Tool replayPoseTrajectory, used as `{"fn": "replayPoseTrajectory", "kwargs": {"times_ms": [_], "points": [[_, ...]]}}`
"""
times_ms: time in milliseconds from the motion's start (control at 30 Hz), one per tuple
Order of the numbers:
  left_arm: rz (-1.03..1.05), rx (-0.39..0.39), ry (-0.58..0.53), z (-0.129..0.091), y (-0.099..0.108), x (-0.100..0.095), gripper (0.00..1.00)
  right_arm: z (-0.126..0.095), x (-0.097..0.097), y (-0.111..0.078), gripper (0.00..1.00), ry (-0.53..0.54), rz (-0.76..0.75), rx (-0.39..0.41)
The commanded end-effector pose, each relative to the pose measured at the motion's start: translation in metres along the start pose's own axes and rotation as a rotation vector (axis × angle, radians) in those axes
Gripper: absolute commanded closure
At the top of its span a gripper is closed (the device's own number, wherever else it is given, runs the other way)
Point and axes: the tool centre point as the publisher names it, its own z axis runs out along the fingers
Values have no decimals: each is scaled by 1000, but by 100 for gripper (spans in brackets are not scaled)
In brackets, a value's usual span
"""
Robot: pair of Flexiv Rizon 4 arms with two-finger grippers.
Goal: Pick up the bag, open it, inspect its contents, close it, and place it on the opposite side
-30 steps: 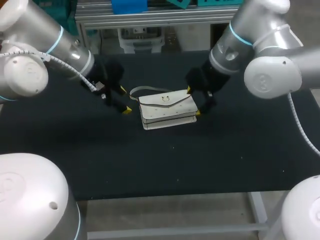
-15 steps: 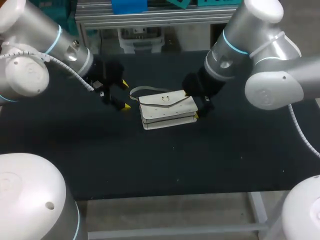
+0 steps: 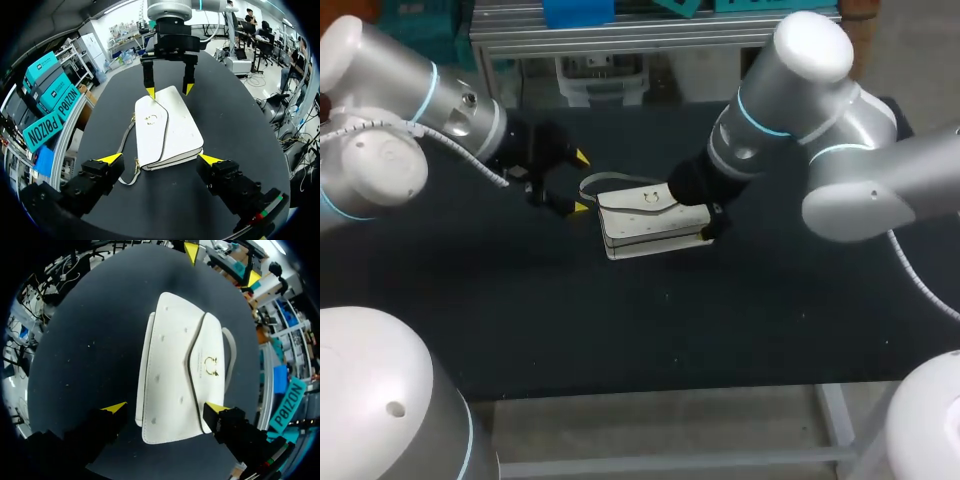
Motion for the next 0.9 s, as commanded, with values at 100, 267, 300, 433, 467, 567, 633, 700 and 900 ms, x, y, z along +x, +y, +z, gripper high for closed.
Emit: {"fn": "replayPoseTrajectory", "kwargs": {"times_ms": [100,267,300,433,467,567,633,700,900], "points": [[29,11,30,5,3,-5,0,9,0,-2,8,-69,-5,42],[48,6,52,11,3,-5,0,9,-3,-5,33,-97,-12,50],[49,1,52,12,3,-6,0,9,-4,-6,37,-103,-11,53],[52,-10,59,15,3,-6,0,9,-7,-6,55,-111,-14,47],[54,-9,61,15,3,-6,0,9,-8,-5,55,-114,-17,47],[61,-13,69,18,3,-6,0,15,-10,-6,55,-110,-24,46],[68,-17,73,19,3,-6,0,18,-10,-7,56,-108,-25,42],[78,-14,80,20,4,-6,0,20,-10,-8,65,-109,-25,41],[126,26,75,21,5,-3,0,19,-4,-6,100,-129,-21,47]]}}
